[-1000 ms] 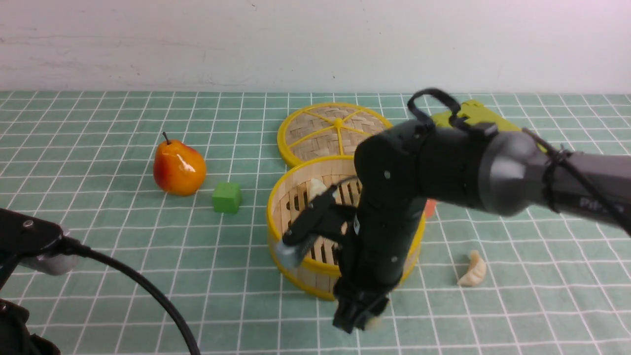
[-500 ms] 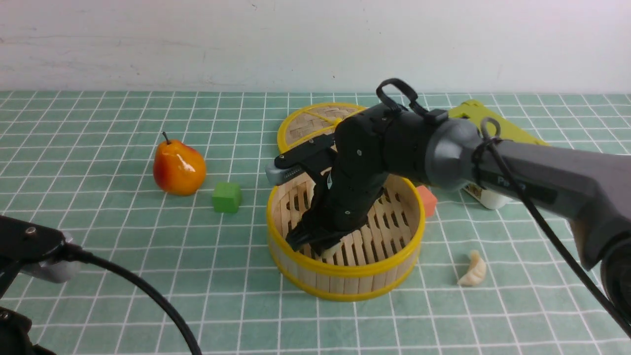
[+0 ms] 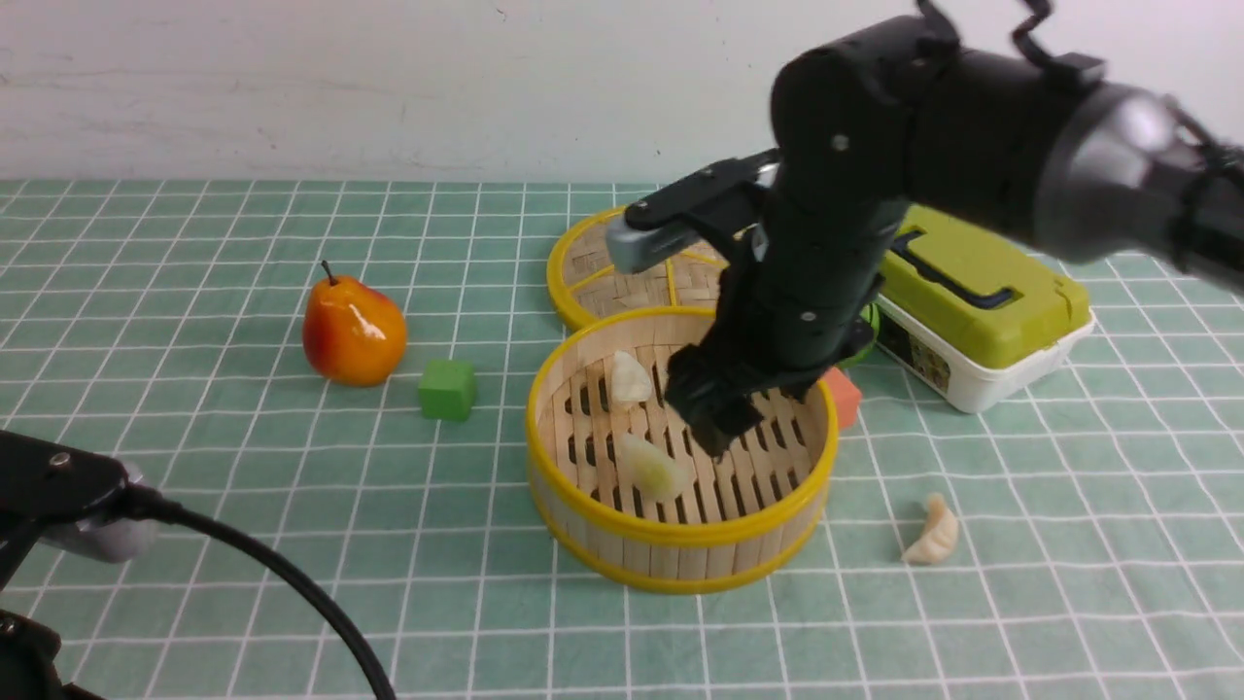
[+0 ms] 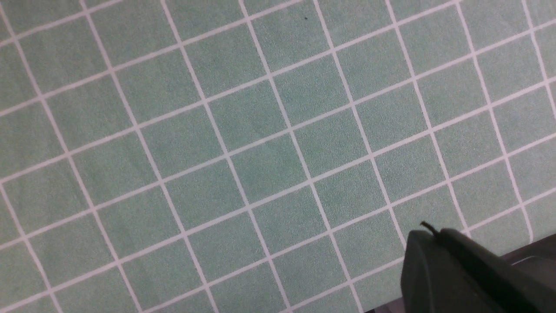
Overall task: Put the dumplings into the steamer on the table with the blue tablecloth.
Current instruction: 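Place the dumpling in the bamboo steamer basket with the right gripper, then reach for and grasp a dumpling lying on the table beside the steamer, then place the dumpling in the bamboo steamer basket with the right gripper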
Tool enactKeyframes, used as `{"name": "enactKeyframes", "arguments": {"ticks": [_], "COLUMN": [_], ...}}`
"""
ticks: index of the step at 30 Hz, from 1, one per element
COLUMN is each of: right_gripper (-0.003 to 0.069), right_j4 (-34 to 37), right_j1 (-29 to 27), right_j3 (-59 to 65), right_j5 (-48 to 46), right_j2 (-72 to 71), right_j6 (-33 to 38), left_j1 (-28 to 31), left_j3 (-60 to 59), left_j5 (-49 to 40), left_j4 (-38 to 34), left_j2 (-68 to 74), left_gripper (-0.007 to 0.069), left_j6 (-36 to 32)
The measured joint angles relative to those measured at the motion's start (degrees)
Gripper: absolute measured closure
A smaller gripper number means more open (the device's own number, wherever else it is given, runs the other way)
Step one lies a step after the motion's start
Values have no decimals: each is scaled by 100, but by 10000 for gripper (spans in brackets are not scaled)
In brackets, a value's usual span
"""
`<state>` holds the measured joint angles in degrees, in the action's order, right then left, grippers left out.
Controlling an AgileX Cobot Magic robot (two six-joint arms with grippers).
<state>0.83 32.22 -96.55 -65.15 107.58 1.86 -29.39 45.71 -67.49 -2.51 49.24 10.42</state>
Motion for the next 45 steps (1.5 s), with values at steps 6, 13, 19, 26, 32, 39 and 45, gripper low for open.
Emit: {"name": "enactKeyframes", "arguments": {"ticks": [6,13,19,26,32,39,45], "right_gripper": [104,130,132,274,482,475,475], "right_j4": [-5,54,233,322,348,342,289], "right_j1": [-734,-1692,-1771,-1721,-1677,-961,-363], "right_j3": [1400,2146,2155,2120,1781,596,157], "right_j5": [373,1516,2045,1942,1359,867,1475], "right_j2": [-536,-161,383,520,219,-37,513], "right_j6": [-556,-1417,-1587,-1442,-816,-186,-359], "left_j1": [0,0,0,0,0,0,0], "left_j3": [-4,-4,-6,-6,-11,-11,-38], "left_j5": [134,175,175,175,175,487,702], "left_j4": [0,-5,-5,-5,11,16,9], "left_j2": [0,0,0,0,0,0,-54], "left_gripper": [634,627,626,620,615,614,610], "left_j6": [0,0,0,0,0,0,0]}}
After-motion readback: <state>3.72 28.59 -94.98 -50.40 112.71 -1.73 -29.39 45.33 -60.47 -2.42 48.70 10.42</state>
